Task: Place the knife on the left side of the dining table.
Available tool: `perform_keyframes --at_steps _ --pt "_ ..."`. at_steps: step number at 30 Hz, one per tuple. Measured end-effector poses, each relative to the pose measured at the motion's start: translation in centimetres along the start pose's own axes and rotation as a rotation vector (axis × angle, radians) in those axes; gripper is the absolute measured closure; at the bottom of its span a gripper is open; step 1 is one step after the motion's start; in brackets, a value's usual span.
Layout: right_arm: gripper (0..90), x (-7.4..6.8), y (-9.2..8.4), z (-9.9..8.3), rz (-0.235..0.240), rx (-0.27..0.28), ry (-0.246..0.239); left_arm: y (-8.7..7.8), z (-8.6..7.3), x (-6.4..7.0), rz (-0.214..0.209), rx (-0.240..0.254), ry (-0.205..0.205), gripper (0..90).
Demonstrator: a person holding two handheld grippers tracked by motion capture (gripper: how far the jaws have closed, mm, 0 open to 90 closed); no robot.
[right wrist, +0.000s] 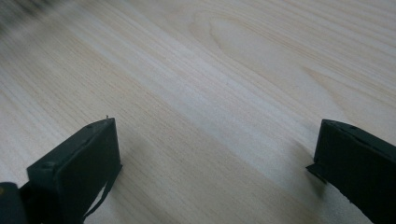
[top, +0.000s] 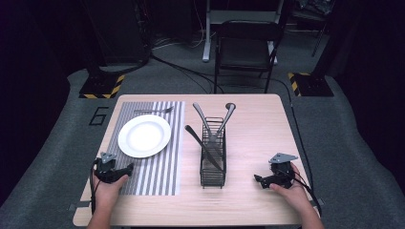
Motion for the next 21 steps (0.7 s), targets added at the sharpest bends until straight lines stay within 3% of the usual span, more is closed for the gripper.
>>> perform_keyframes --at_steps 7,9,13,21 --pt "0.0 0.0 0.0 0.0 0.000 0.000 0.001 0.0 0.0 -0.1 0.011 0.009 -0.009 20.1" --pt "0.0 0.0 0.0 0.0 -0.001 -0.002 0.004 -0.3 0.0 -0.5 0.024 0.014 -0.025 28.4" --pt "0.0 0.0 0.0 0.0 -0.001 0.000 0.000 -1.1 0.1 -1.0 0.010 -0.005 -0.105 40.6" --pt "0.0 0.0 0.0 0.0 -0.001 -0.002 0.004 -2.9 1.1 -0.7 -0.021 0.011 -0.119 45.2"
Point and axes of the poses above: each handheld gripper's, and its own axes: y roughly forward along the jaws, z roughly out of its top, x roughly to its right, the point moved 8 cm from there along y, roughly forward along the jaws, and after that the axes turned 1 degree about x, right-handed, at the moved point
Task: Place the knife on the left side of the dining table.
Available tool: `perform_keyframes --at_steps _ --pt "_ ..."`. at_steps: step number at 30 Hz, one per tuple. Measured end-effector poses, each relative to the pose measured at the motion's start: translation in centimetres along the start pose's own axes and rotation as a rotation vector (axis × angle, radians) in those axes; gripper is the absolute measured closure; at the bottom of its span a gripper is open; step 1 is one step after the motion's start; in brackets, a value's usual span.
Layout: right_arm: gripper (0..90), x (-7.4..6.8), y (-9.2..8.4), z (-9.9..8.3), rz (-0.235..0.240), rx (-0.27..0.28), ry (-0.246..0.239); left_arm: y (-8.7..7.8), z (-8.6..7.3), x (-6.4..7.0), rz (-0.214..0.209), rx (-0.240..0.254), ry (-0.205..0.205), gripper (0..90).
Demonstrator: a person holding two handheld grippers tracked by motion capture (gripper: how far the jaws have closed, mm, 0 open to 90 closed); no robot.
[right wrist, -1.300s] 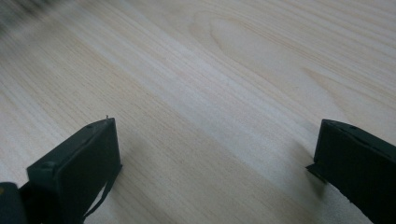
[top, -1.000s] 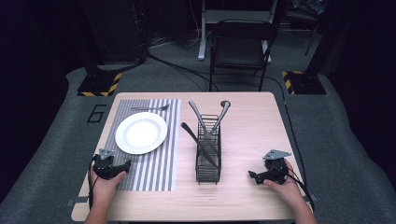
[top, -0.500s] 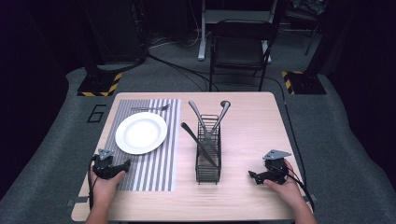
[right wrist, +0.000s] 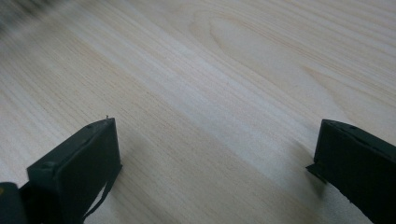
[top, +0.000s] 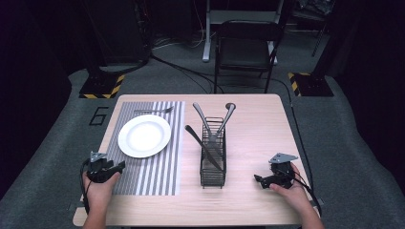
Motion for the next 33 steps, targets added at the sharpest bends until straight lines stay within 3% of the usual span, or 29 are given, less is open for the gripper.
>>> perform_keyframes --at_steps 3,11,23,27,33 --pt "0.0 0.0 0.0 0.0 0.001 0.002 -0.003 -0.3 0.2 0.5 -0.022 -0.002 -0.010 46.7" --pt "0.0 0.0 -0.1 0.0 0.001 -0.003 0.002 -0.8 0.8 2.0 -0.059 0.001 0.010 50.2" --pt "0.0 0.1 -0.1 0.0 -0.004 -0.004 0.003 -2.3 2.5 5.9 -0.161 0.024 0.056 50.4" --pt "0.0 0.1 -0.1 0.0 -0.004 -0.004 0.003 -2.8 2.9 7.3 -0.204 0.014 0.069 53.3" --pt "0.0 0.1 -0.1 0.0 -0.004 -0.004 0.003 -3.2 3.5 8.7 -0.236 0.004 0.082 54.1"
Point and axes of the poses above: each handheld gripper's, and its own axes: y roughly forward along the jaws, z roughly out of its top, x roughly to its right, the point moved 8 cm from there along y, roughly forward along the jaws, and after that the axes turned 1 degree about x, right-handed, at the moved point
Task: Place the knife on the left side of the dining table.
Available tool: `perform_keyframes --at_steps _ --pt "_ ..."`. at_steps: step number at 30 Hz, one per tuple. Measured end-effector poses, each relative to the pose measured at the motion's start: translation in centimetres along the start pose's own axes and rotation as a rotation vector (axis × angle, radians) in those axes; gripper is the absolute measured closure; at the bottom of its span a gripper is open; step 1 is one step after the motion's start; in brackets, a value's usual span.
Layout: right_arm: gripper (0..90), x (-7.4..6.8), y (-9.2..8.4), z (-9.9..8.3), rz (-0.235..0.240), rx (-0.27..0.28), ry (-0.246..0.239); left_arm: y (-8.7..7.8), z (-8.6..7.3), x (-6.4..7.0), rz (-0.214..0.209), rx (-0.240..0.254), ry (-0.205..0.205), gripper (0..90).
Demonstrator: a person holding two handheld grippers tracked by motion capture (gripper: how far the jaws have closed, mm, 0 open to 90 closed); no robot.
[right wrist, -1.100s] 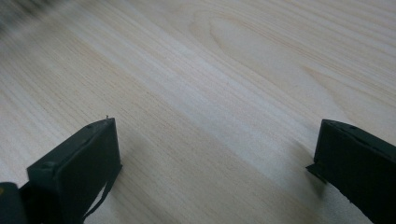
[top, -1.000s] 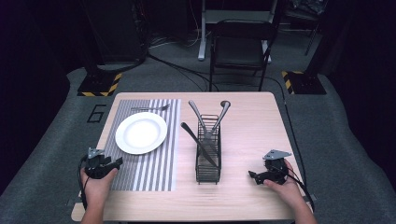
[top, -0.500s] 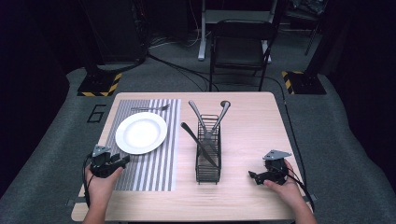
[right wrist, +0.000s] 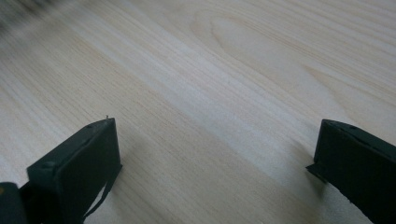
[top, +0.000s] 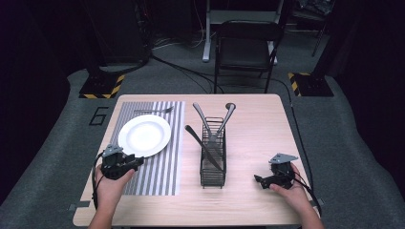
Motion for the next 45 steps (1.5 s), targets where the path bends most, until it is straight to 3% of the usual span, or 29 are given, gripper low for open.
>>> perform_keyframes --at_steps 15,25,34,45 --pt "0.0 0.0 0.0 0.0 0.000 0.000 0.000 0.3 2.1 3.1 -0.072 -0.013 0.026 56.4" --pt "0.0 0.0 0.0 0.0 0.001 0.000 0.001 0.6 4.3 5.8 -0.132 -0.001 0.035 56.5" --pt "0.0 0.0 0.0 0.0 0.001 0.000 0.000 0.4 6.4 8.6 -0.188 -0.007 0.084 58.1" --pt "0.0 0.0 0.0 0.0 0.001 0.000 0.001 0.0 8.1 10.3 -0.229 -0.034 0.096 60.3"
Point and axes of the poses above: each handheld gripper's, and its own axes: y roughly forward along the jaws, z roughly out of its top, x roughly to its right, the point moved 8 cm from there along y, roughly forward along the jaws, and after that the axes turned 1 degree about x, right-handed, at the moved point
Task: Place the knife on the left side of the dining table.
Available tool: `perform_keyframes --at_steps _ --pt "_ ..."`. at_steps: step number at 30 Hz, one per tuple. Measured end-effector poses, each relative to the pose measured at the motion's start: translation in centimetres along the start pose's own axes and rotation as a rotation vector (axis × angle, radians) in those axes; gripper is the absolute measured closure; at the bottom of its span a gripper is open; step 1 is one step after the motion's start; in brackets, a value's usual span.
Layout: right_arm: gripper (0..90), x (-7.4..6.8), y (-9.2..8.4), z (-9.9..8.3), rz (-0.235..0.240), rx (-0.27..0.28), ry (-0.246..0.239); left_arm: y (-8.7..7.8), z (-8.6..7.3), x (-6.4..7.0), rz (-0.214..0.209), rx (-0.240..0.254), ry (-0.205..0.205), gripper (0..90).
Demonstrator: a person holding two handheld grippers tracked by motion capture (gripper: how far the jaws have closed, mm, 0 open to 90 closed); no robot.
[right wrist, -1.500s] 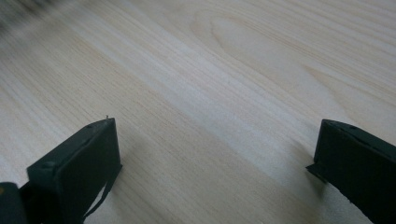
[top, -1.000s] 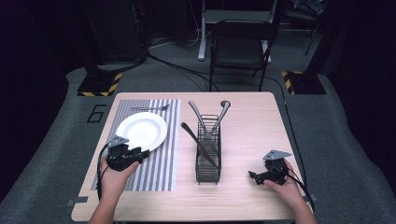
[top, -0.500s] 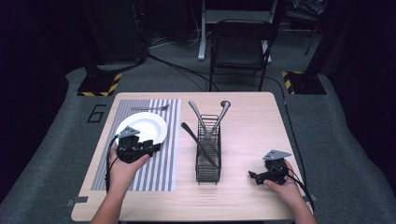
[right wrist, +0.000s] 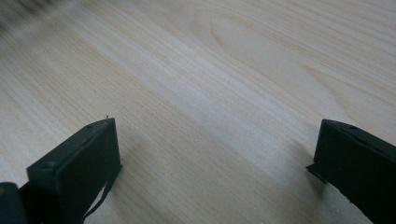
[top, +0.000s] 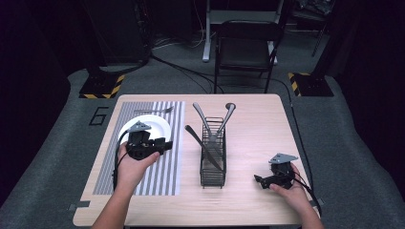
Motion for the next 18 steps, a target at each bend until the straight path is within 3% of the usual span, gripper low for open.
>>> perform_keyframes --at_steps 3,18 --pt "0.0 0.0 0.0 0.0 0.000 0.000 0.000 0.1 0.4 0.5 -0.013 0.000 -0.010 61.1" --pt "0.0 0.0 0.0 0.0 0.000 0.000 0.000 0.6 3.3 2.6 -0.038 0.005 0.018 61.1"
Point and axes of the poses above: each handheld gripper's, and its own axes: y roughly forward along the jaws, z roughly out of its top, x roughly to its right, the point moved 8 cm from there along y, roughly forward along the jaws, and after that the axes turned 1 degree about x, right-handed, at the moved point
